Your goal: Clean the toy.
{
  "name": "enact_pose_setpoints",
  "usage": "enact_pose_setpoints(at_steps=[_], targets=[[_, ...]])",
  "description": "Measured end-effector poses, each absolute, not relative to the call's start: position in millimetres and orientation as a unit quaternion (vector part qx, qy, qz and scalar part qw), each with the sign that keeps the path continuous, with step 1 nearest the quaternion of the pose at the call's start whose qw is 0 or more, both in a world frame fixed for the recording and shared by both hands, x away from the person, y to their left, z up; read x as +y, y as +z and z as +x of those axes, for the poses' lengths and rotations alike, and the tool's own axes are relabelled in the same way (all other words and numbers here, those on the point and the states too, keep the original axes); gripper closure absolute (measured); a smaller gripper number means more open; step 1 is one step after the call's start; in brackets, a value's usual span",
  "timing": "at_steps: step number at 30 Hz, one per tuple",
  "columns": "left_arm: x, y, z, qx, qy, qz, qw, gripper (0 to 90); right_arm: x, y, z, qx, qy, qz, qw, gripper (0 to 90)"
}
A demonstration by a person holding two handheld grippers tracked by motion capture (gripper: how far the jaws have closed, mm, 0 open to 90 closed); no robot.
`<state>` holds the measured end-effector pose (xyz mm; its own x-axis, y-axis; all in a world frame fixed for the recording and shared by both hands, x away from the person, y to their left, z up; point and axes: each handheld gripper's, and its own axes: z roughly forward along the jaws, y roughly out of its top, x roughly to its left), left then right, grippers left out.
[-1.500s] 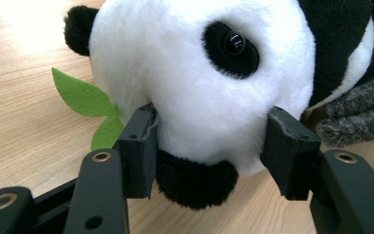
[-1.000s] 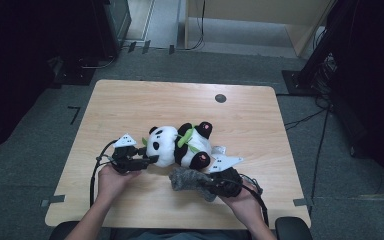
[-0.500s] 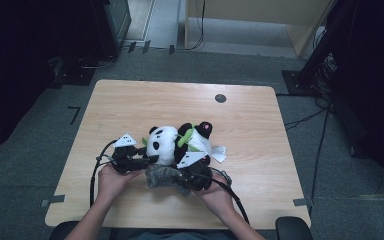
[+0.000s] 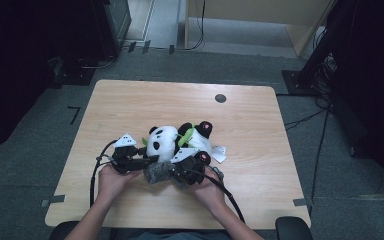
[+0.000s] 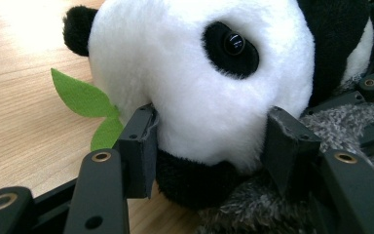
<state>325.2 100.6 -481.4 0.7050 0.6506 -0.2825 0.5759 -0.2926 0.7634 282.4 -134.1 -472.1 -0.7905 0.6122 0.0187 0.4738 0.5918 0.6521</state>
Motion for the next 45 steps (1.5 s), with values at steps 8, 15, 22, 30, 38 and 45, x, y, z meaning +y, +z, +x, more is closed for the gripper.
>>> enact_pose_setpoints(at_steps=[8,15,22,30,38,45], targets=[[100.6,-481.3,325.1,0.381,0.042,0.803,0.455,43.9,-143.3,-469.2,276.9,0.883,0.331,0.312,0.115,76.9],[100.6,-481.2,325.1,0.381,0.042,0.803,0.455,43.9,-155.4,-464.9,267.7,0.881,0.334,0.310,0.124,76.9],[100.6,-481.3,325.1,0.381,0.042,0.803,0.456,43.9,-171.7,-461.2,257.3,0.879,0.340,0.312,0.118,77.2],[100.7,-481.4,325.1,0.379,0.044,0.805,0.455,43.9,-204.9,-455.9,252.6,0.866,0.344,0.342,0.124,76.9],[100.7,-481.4,325.0,0.379,0.043,0.805,0.455,43.9,-232.9,-453.6,255.5,0.861,0.353,0.349,0.111,76.4],[100.9,-481.5,325.3,0.379,0.042,0.804,0.455,44.0,-238.8,-448.5,252.6,0.859,0.354,0.352,0.110,76.4]])
